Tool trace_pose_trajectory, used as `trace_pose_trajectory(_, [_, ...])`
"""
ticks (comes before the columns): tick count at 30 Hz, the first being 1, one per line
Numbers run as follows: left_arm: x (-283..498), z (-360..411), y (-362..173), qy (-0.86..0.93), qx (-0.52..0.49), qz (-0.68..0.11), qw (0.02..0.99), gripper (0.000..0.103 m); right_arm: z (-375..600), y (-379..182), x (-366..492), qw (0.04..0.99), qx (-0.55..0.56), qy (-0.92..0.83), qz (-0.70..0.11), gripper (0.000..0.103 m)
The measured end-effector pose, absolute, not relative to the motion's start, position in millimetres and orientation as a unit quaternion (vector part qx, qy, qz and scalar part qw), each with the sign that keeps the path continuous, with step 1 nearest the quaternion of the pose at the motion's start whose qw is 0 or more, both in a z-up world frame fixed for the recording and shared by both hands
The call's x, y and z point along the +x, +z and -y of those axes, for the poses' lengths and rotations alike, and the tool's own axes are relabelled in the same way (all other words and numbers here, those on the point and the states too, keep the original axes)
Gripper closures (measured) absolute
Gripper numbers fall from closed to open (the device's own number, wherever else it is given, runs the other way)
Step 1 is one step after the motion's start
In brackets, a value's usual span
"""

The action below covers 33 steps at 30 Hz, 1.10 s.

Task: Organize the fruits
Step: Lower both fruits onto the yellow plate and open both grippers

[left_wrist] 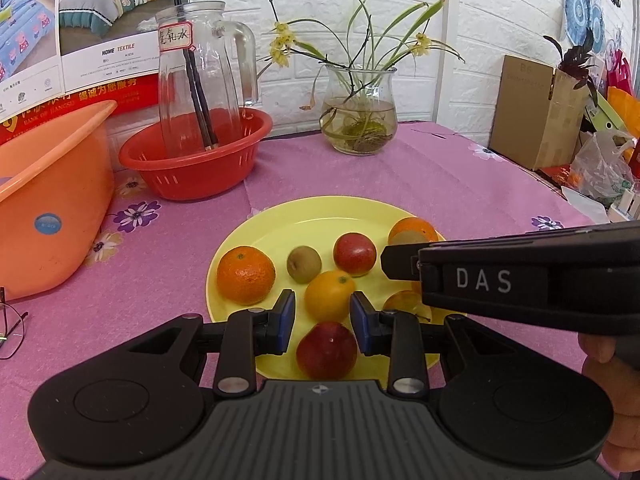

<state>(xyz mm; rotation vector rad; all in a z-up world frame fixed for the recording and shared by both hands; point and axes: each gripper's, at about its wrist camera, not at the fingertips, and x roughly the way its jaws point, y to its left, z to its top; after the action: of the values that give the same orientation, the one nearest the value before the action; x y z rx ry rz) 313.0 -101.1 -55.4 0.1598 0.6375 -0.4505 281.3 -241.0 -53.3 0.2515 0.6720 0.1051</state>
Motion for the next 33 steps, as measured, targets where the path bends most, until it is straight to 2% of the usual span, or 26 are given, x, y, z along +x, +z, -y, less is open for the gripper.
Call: trace_pose_trajectory(33, [294,89,-47,-0.217,0.073,-0.292,0.928,0.074,241,-49,275,0.938,0.123,0.047,-0.320,0.027])
